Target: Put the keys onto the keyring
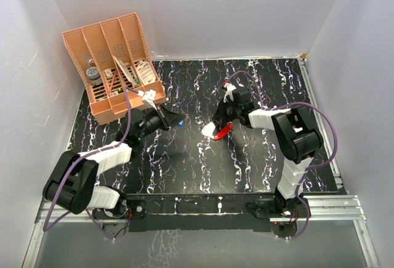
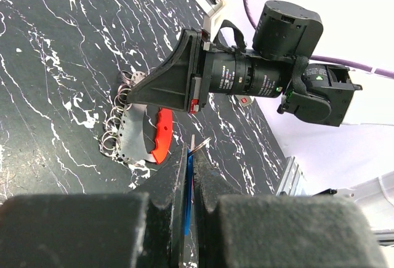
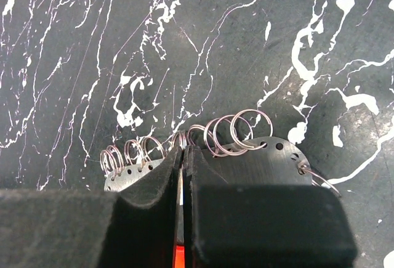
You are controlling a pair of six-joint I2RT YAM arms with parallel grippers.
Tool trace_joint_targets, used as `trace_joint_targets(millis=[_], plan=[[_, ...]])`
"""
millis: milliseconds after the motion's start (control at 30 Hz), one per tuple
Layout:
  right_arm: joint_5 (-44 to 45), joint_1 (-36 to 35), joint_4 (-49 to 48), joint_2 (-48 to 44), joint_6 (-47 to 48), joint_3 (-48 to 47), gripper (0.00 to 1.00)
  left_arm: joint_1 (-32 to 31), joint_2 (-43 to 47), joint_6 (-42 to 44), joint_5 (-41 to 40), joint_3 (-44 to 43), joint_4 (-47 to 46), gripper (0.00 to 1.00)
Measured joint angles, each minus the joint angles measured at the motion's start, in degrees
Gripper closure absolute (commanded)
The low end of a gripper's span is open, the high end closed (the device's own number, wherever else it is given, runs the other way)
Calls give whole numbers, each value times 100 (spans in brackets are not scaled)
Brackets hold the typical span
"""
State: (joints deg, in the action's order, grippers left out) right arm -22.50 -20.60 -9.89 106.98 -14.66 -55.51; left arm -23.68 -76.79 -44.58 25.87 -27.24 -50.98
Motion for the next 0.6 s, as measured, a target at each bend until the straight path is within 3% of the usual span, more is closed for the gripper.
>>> trace_joint_targets(millis=[167,433,600], plan=[[4,0,-291,-354,13,466,100,4,-70,0,2,0,-4,100],[-306,0,-979,-2142,219,1329,100,33,-125,0,50,-55,-90,100],[-702,2,-1394,-2682,313,1419,100,33,-168,0,173,-170,-275,100]])
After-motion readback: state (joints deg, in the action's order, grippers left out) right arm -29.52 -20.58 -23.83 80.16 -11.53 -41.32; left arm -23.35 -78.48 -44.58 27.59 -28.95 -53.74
